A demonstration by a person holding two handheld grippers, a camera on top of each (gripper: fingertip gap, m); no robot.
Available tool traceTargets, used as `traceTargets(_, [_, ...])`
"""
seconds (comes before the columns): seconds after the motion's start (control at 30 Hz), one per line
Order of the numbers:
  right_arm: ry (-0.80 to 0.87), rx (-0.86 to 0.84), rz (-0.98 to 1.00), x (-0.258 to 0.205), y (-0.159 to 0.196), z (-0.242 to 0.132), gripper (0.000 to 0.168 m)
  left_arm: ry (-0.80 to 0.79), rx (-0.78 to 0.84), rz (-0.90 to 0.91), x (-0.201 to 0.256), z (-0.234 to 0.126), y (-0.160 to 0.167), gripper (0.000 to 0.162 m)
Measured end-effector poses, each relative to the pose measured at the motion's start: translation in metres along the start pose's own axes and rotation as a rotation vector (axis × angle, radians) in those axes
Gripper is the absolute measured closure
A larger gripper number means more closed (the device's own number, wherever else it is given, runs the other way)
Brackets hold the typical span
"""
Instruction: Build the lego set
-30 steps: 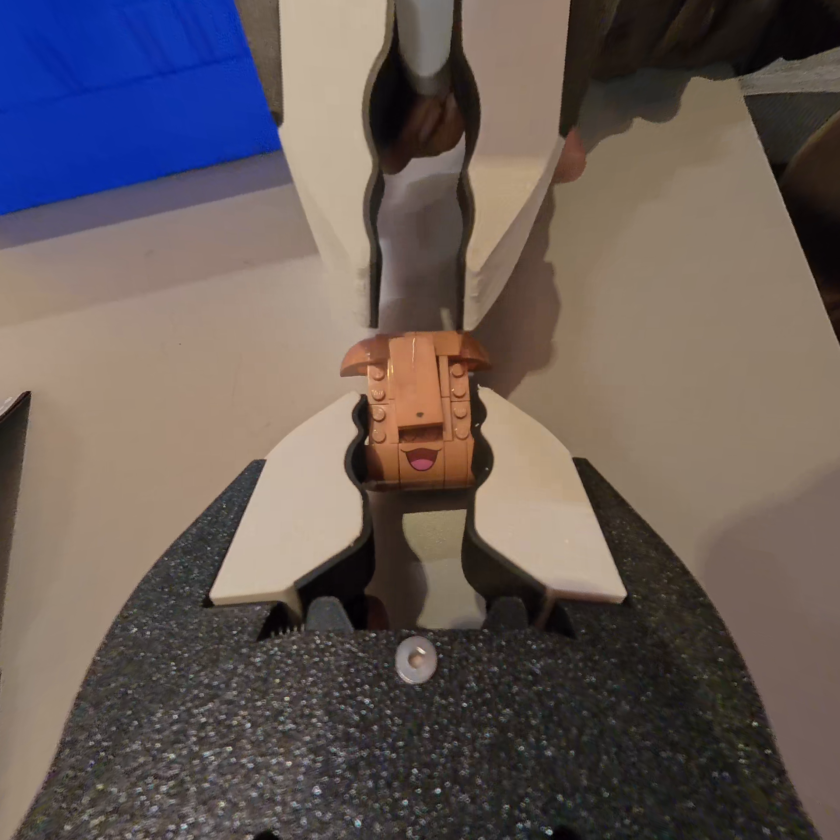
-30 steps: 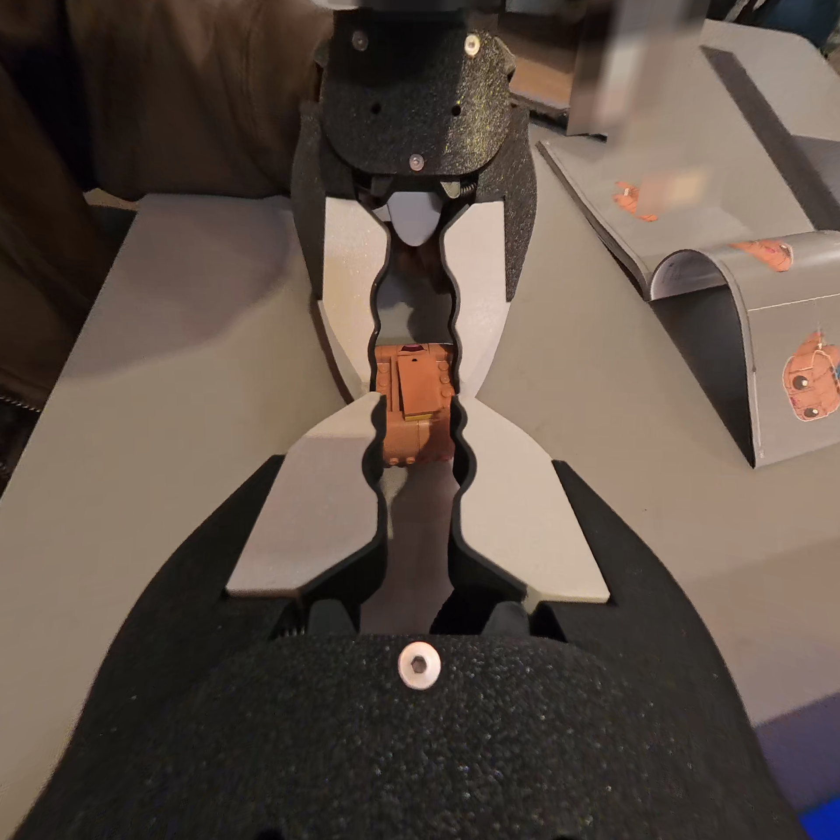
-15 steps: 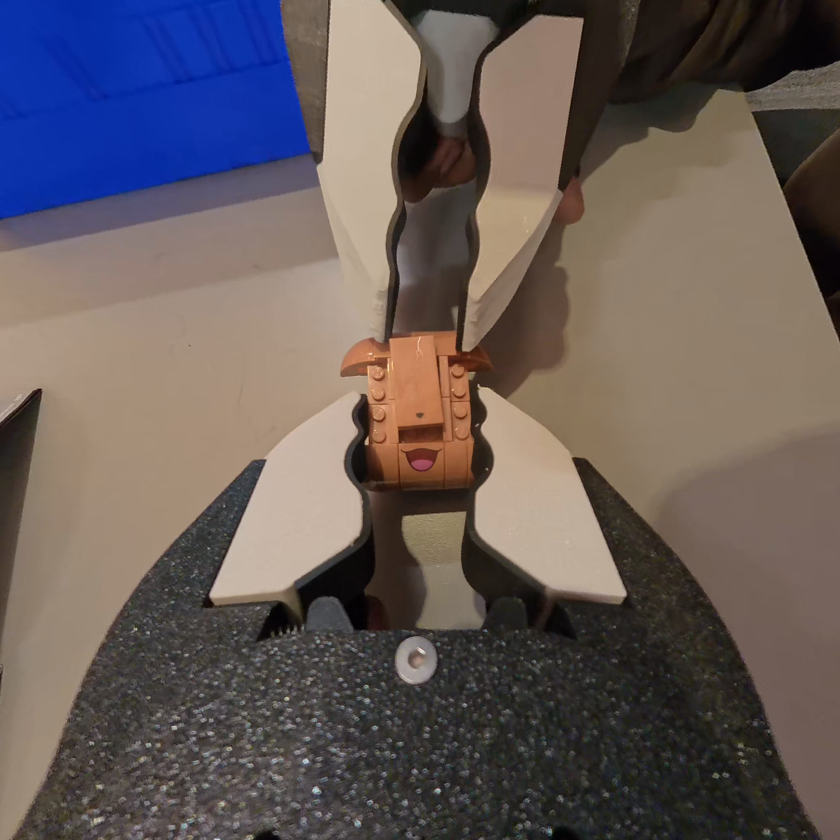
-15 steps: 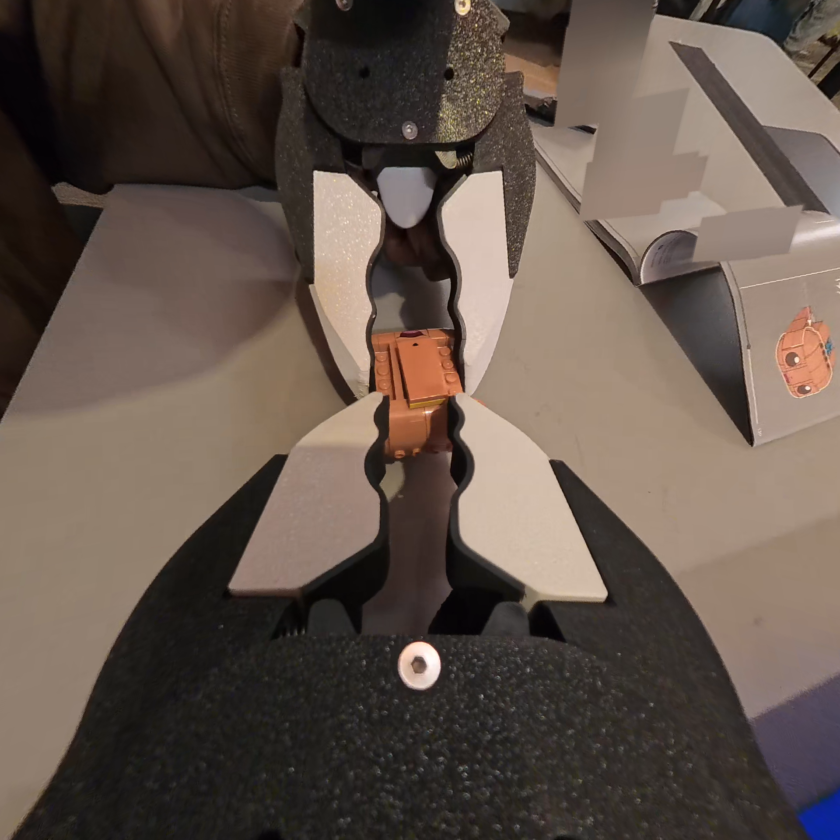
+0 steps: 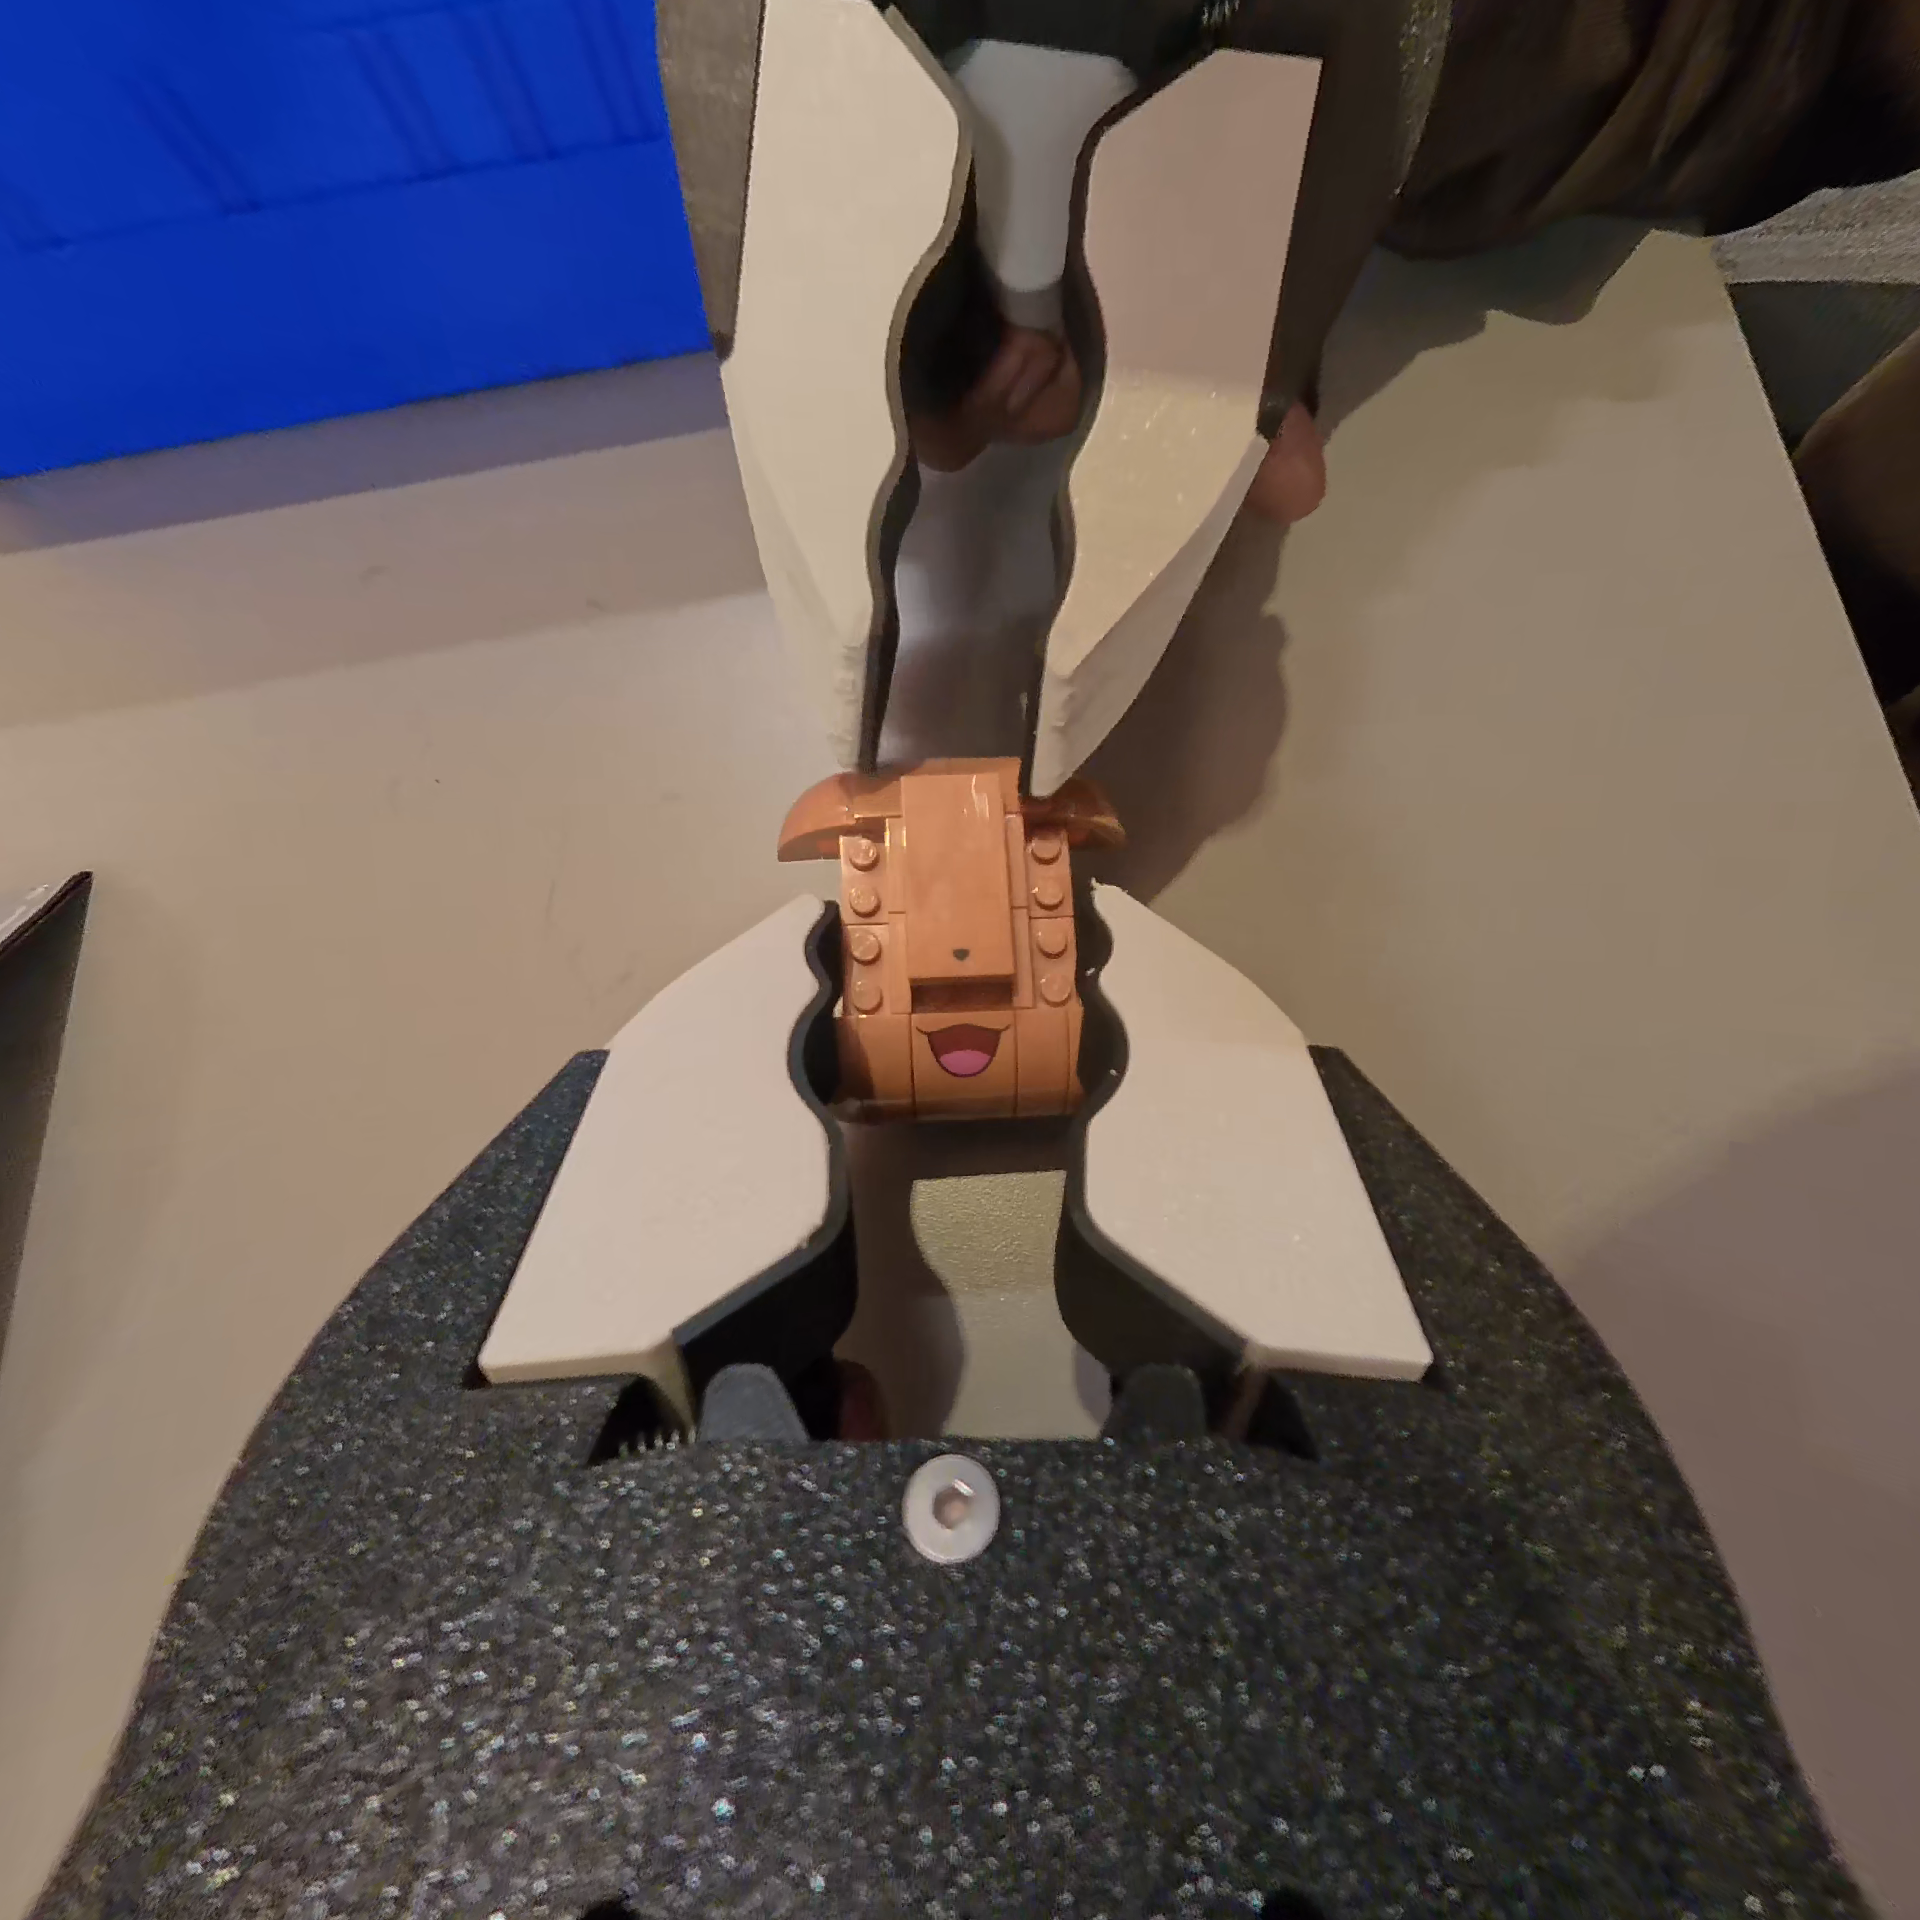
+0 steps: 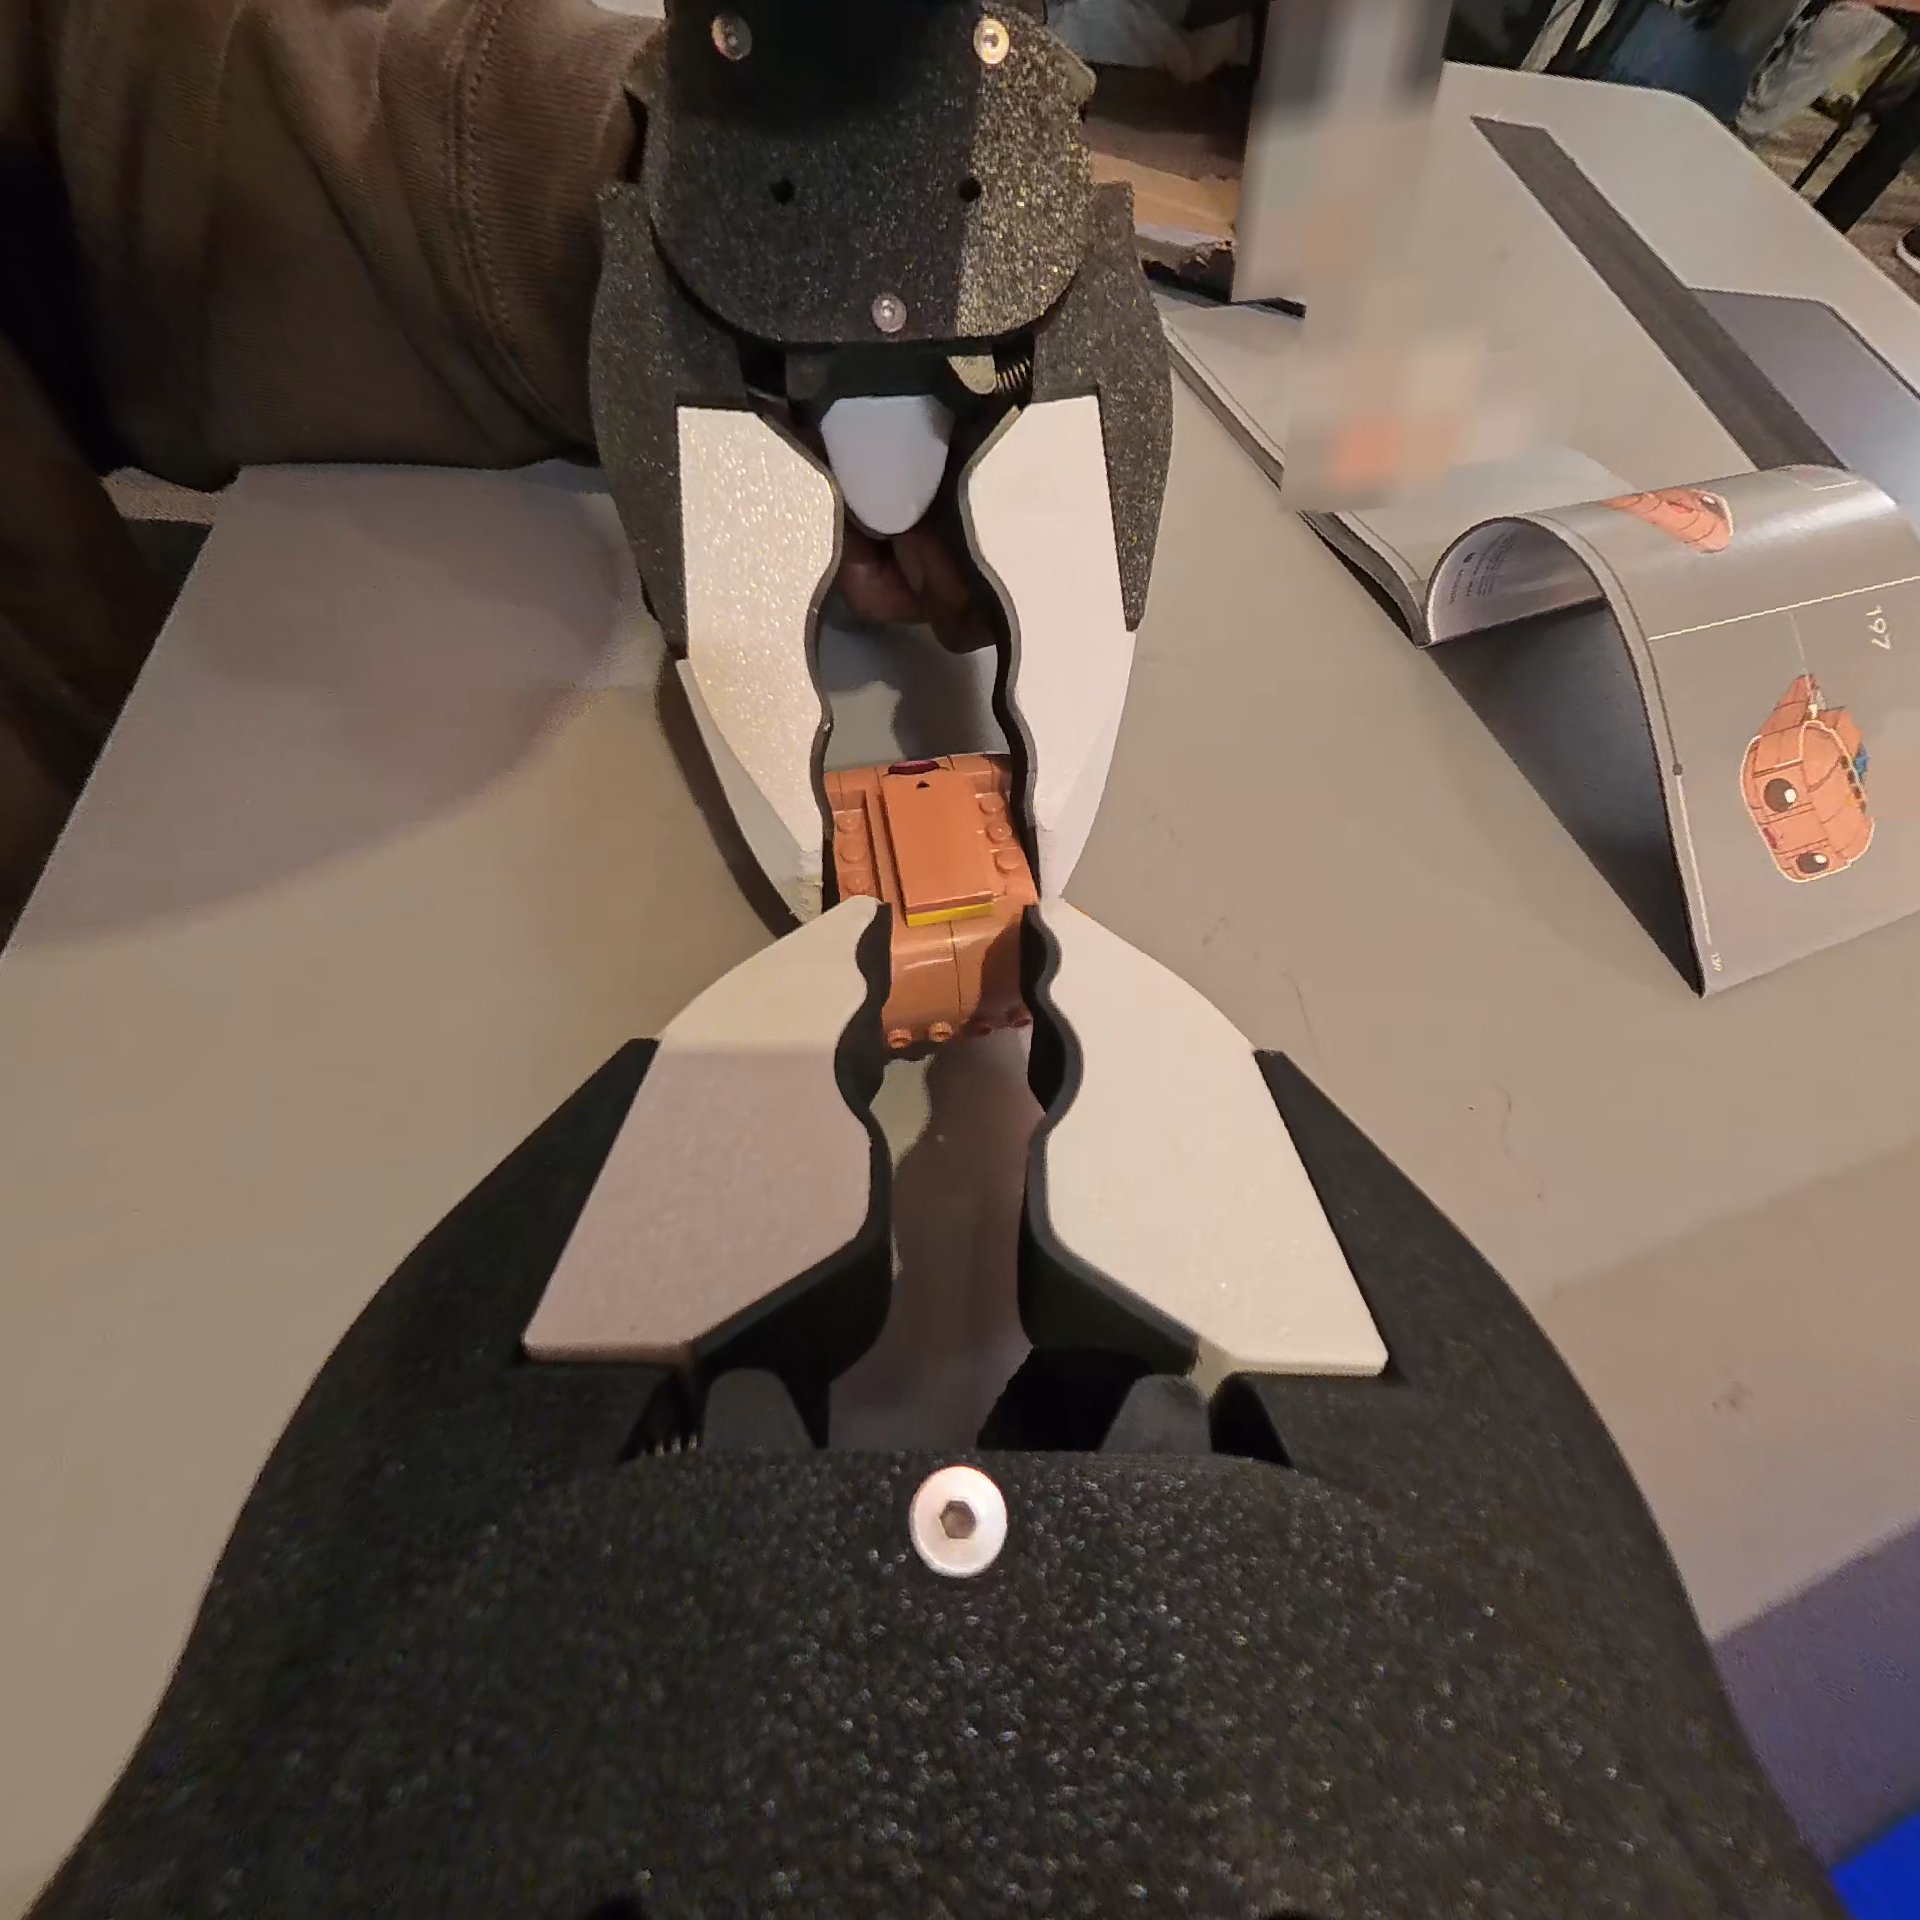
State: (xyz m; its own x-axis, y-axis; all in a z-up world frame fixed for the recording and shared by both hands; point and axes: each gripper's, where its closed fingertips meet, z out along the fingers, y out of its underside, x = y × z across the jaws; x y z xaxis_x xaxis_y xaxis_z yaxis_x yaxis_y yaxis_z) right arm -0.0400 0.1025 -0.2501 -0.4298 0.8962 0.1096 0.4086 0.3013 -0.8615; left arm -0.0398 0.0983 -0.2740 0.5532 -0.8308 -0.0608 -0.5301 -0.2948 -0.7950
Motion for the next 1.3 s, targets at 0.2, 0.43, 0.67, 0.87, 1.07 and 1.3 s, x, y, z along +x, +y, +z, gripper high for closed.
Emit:
traceTargets(0.2, [0.027,0.034,0.007,0.005,-0.003,-0.001,0.144,-0.022,0.015,-0.013,-0.004,-0.003,-0.003,0.119])
traceTargets(0.43, [0.087,0.084,-0.002,0.013,-0.007,-0.003,0.137,-0.06,0.035,-0.068,-0.015,-0.007,-0.004,0.119])
traceTargets(0.67, [0.119,0.115,0.011,0.02,-0.006,-0.002,0.135,-0.1,0.039,-0.109,-0.025,-0.011,-0.003,0.119])
traceTargets(0.87, [0.14,0.117,0.004,0.021,-0.005,-0.001,0.135,-0.12,0.039,-0.121,-0.028,-0.011,-0.003,0.119])
traceTargets(1.07, [0.198,0.131,0.056,0.032,-0.005,-0.004,0.137,-0.159,0.045,-0.145,-0.035,-0.014,-0.004,0.119])
traceTargets(1.3, [0.262,0.152,0.172,0.045,-0.005,-0.009,0.14,-0.24,0.068,-0.197,-0.047,-0.018,-0.007,0.119])
